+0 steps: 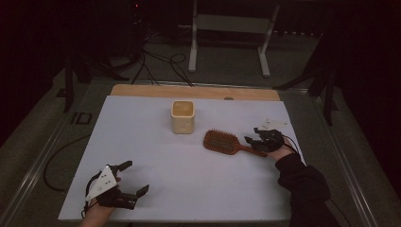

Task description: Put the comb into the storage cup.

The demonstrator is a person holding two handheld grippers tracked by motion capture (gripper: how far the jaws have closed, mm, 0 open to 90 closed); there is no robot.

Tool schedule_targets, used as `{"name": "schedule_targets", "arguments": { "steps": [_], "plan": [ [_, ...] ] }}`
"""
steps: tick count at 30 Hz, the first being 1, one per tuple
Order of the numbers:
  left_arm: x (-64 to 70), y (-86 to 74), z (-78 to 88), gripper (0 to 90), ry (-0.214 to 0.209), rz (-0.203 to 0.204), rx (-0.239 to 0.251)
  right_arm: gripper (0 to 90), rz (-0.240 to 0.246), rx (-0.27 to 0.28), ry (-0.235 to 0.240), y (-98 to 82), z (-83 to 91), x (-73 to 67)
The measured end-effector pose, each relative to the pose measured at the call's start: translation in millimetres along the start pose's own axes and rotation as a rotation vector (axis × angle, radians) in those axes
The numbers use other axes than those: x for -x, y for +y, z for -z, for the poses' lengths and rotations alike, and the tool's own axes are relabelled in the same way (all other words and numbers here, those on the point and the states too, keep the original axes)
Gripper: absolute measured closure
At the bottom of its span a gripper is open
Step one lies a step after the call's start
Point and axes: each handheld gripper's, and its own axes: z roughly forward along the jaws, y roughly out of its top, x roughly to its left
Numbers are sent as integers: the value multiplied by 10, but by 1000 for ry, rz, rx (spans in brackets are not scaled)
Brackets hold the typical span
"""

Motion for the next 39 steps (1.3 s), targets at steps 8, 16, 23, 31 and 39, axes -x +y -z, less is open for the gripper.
{"name": "schedule_targets", "arguments": {
  "steps": [8, 16, 23, 31, 39],
  "plan": [
    [-1, -3, -2, 0, -1, 3, -2, 716, 14, -46, -26, -55, -33, 9],
    [0, -1, -3, 1, -2, 2, 0, 894, 25, -80, -29, -100, -54, 15],
    [-1, -4, -5, 0, -3, 5, -1, 900, 34, -126, 8, -142, -101, 1],
    [1, -5, -7, 0, -4, 2, -4, 900, 45, -171, 29, -183, -143, -33],
    [0, -4, -5, 0, -5, 4, -2, 900, 43, -176, 47, -243, -102, -78]
  ]
}}
